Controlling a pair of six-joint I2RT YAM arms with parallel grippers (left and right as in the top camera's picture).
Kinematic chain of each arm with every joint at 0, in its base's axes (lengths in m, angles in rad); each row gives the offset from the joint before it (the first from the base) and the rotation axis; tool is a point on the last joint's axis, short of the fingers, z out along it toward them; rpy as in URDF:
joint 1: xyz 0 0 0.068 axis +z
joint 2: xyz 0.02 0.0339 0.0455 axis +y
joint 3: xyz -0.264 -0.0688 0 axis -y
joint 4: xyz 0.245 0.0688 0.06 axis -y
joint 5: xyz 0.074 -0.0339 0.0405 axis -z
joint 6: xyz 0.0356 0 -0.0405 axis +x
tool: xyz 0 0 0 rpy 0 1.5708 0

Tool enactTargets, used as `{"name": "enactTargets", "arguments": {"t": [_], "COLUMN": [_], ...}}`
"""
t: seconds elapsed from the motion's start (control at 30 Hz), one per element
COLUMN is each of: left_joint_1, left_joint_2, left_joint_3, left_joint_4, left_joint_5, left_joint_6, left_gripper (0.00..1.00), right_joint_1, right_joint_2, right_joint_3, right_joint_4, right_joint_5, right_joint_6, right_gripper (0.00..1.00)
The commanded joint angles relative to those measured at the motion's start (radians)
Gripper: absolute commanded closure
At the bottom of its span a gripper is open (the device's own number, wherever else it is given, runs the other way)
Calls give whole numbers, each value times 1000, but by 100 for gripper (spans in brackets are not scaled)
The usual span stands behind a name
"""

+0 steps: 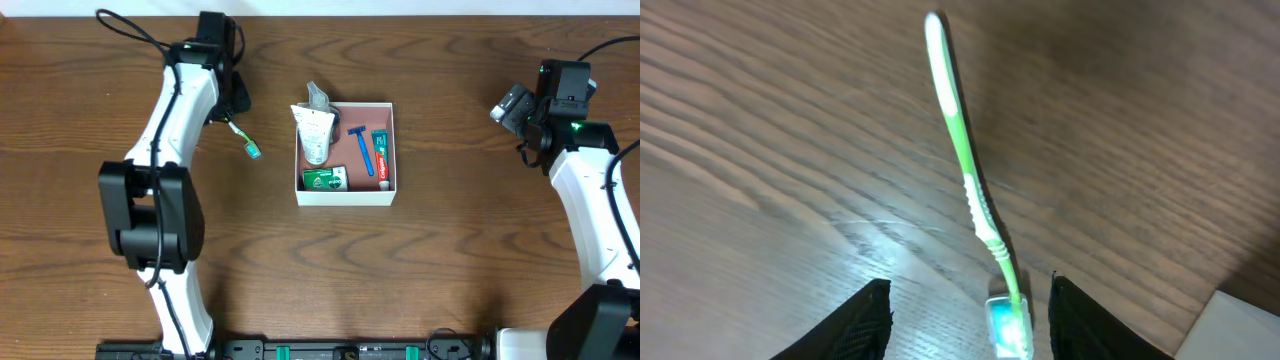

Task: Pack container
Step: 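Release the razor and move the left gripper to the green toothbrush, then grasp the green toothbrush handle with the left gripper and lift it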

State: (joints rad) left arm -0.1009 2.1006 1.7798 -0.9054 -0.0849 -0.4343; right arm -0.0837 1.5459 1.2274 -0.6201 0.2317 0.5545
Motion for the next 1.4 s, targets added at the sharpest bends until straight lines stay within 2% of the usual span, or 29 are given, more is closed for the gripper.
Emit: {"name": "enactTargets", "arguments": {"t": [0.0, 0.37, 1.17, 1.33, 1.37], "left_joint_1": [0, 0, 0, 0, 0], "left_joint_2": [38, 105, 231, 242, 242], "left_joint_3": [-7, -7, -9, -9, -9], "left_joint_4": [9, 20, 24, 24, 23], "left_joint_5": [34, 56, 106, 157, 158], "left_joint_6": [-24, -61, -61, -61, -61], "left_gripper": [48, 49, 49, 50, 55], "right_joint_1": [-9, -9, -9, -9, -9], "right_joint_2": [5, 5, 5, 5, 5], "right_joint_3": [3, 3, 3, 3, 3], "right_joint_4": [-1, -1, -1, -1, -1], "right_joint_5": [3, 3, 3, 3, 3], "right_joint_6": [-13, -13, -13, -13, -13], "right_gripper": [1, 1, 1, 1, 1]}}
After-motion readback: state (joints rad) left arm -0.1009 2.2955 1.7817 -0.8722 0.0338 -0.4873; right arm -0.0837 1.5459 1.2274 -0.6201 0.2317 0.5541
